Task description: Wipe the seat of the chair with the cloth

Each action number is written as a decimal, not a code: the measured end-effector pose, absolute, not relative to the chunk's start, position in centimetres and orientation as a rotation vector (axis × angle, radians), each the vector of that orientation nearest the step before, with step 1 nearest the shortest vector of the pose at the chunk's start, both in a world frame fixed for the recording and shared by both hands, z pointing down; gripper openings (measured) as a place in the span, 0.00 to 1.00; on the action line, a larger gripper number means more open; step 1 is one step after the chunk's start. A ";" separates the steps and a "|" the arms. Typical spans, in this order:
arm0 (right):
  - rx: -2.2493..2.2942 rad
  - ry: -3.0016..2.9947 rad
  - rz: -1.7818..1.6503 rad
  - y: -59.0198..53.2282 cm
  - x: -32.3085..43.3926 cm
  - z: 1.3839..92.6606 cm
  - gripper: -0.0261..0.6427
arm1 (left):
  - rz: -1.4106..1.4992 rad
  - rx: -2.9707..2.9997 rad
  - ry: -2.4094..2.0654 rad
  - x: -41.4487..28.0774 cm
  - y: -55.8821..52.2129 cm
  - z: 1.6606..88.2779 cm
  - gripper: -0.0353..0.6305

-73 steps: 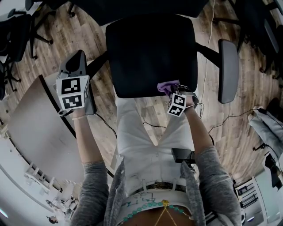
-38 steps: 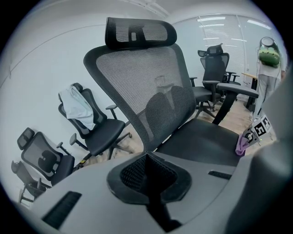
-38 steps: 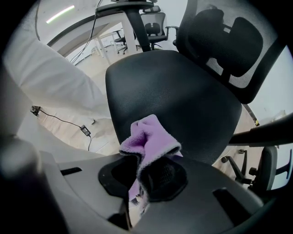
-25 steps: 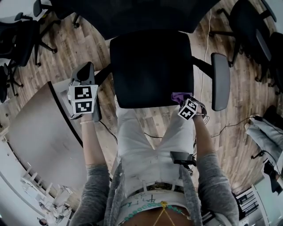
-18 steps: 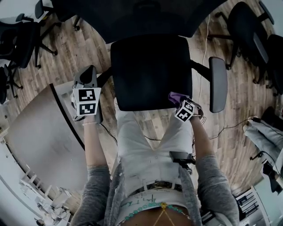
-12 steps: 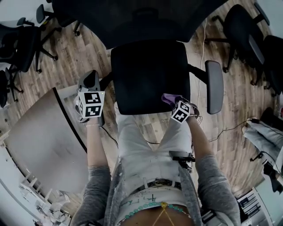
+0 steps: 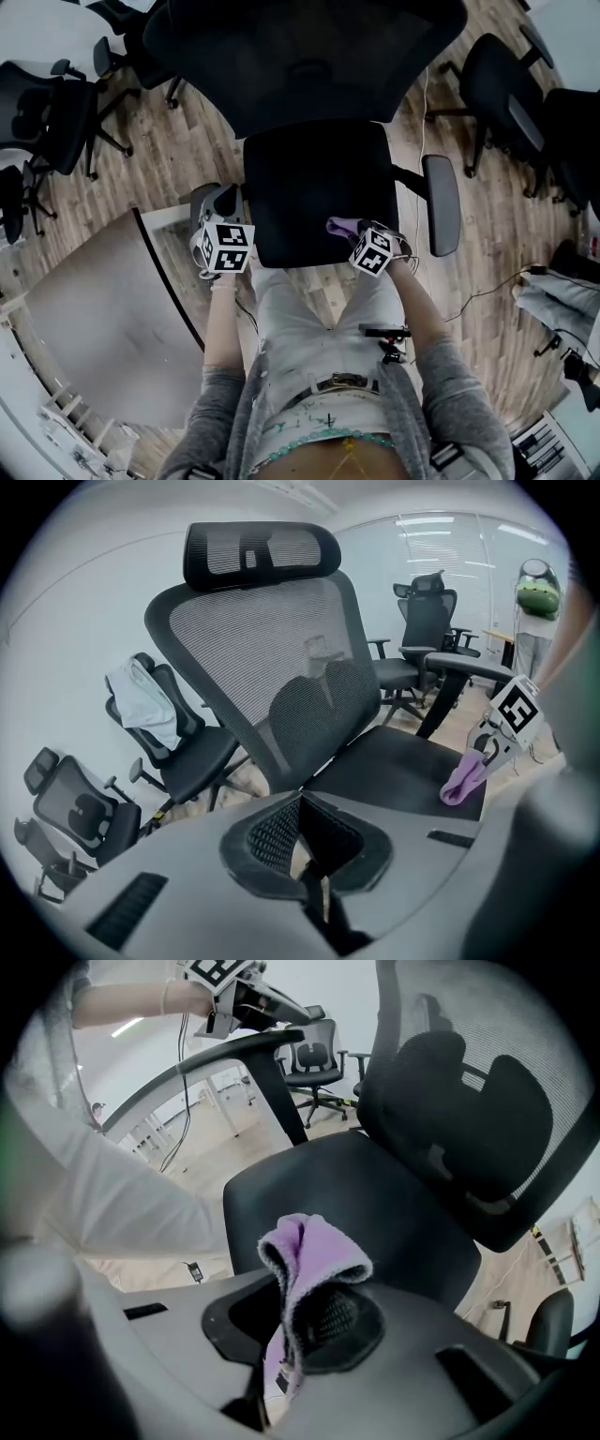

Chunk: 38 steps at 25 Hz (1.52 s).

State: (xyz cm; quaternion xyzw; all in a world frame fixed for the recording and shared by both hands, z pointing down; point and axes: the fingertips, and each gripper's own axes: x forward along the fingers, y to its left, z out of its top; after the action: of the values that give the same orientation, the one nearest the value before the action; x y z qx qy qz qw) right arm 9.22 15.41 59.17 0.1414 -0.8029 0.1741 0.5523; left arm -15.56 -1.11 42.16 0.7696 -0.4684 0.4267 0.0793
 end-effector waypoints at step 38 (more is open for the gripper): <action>0.735 -2.376 0.223 5.0 1.3 30.3 0.11 | 0.877 2.480 -1.496 -4.6 2.5 26.8 0.05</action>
State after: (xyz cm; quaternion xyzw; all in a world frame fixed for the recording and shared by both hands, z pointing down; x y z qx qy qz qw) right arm 1.28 4.96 30.25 0.2790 -0.9026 0.0848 0.3165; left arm -4.63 2.47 26.79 0.8181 -0.4935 0.2895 0.0577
